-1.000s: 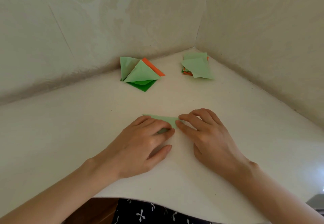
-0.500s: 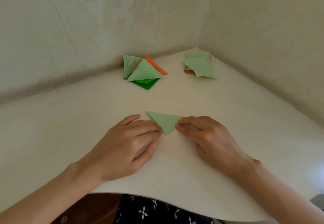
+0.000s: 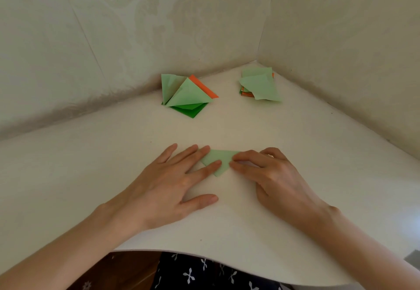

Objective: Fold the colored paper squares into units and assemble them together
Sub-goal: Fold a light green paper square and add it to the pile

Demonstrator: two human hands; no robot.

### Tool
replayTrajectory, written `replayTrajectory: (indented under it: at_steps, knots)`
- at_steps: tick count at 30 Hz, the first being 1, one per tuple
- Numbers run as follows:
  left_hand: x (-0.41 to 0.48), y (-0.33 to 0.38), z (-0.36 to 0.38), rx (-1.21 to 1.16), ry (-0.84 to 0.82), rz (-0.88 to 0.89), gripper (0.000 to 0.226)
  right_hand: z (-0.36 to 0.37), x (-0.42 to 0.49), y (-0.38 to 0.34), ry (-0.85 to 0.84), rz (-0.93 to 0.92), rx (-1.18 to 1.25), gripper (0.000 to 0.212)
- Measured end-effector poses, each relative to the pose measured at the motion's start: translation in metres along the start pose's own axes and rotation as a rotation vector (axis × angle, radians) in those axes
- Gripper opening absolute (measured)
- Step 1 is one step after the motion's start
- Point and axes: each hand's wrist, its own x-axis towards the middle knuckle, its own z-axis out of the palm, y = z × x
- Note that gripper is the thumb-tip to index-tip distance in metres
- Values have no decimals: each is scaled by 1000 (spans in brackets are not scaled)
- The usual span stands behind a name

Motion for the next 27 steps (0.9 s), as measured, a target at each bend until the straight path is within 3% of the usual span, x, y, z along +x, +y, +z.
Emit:
replayTrajectory:
  at_steps: [4, 7, 11, 14, 18, 20, 25, 27]
  knots:
    - [-8, -2, -2, 76, 1, -45, 64, 1, 0, 0, -11, 14, 103, 55]
    - [-9, -1, 1, 96, 25, -53, 64, -1, 5, 5, 37, 171, 314, 39]
    - [-7, -4, 3, 95, 39, -45, 62, 3, 15, 9, -22, 297, 203, 37]
    - [-3, -3, -1, -61, 58, -53, 63, -1, 25, 4, -79, 327, 193, 31]
    - [10, 1, -7, -319, 210, -159, 69, -11, 39, 1, -251, 419, 329, 20]
    - [21, -3, -7, -357, 299, -212, 51, -11, 43, -2, -261, 438, 410, 15]
    - [38, -19, -14, -492, 312, -334, 10, -6, 50, -4, -69, 512, 687, 19]
    - [39, -26, -22, -640, 356, -366, 13, -5, 58, -2, -14, 517, 760, 18]
